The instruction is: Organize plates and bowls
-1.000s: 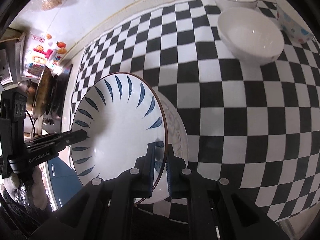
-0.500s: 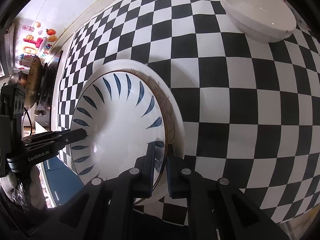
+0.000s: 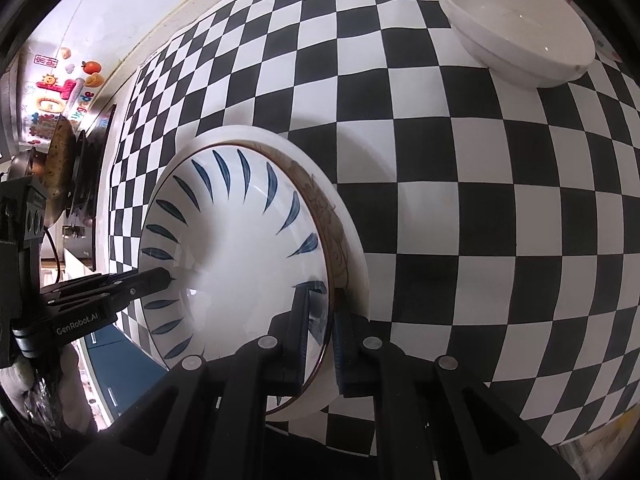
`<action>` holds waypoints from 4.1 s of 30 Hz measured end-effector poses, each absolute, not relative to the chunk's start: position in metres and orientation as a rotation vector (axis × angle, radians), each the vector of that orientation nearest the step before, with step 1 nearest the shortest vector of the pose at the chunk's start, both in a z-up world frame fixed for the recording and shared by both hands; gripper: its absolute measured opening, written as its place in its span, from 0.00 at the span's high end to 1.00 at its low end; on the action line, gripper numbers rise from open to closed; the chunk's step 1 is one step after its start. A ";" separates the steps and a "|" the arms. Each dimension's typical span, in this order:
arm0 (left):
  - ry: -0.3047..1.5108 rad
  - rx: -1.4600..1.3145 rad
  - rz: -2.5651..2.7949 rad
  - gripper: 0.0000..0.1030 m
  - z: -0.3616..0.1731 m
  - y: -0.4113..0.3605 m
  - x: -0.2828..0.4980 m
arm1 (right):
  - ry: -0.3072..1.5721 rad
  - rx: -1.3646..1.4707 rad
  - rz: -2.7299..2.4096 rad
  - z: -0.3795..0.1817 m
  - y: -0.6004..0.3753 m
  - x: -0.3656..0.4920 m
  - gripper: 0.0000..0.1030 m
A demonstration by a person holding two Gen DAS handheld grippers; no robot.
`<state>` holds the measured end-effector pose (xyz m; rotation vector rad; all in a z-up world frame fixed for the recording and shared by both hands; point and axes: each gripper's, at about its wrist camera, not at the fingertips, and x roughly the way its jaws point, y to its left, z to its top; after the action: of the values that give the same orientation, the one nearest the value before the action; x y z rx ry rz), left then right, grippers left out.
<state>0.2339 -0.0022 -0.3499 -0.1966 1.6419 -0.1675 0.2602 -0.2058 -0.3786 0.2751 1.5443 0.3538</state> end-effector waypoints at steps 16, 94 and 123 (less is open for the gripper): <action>1.679 -0.195 -0.137 0.84 -0.356 -0.006 0.235 | 1.590 0.333 0.331 -0.381 -0.212 0.264 0.83; 1.364 -0.052 -0.411 0.56 -0.240 -0.104 0.365 | 1.235 0.414 -0.090 -0.254 -0.339 0.320 0.08; 1.562 -0.147 -0.240 0.92 -0.361 -0.222 0.438 | 1.470 0.455 0.185 -0.399 -0.406 0.441 0.89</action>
<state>0.4378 -0.2221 -0.3607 -0.1470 1.5617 -0.2403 0.4409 -0.4062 -0.3991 0.4550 1.4701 0.1852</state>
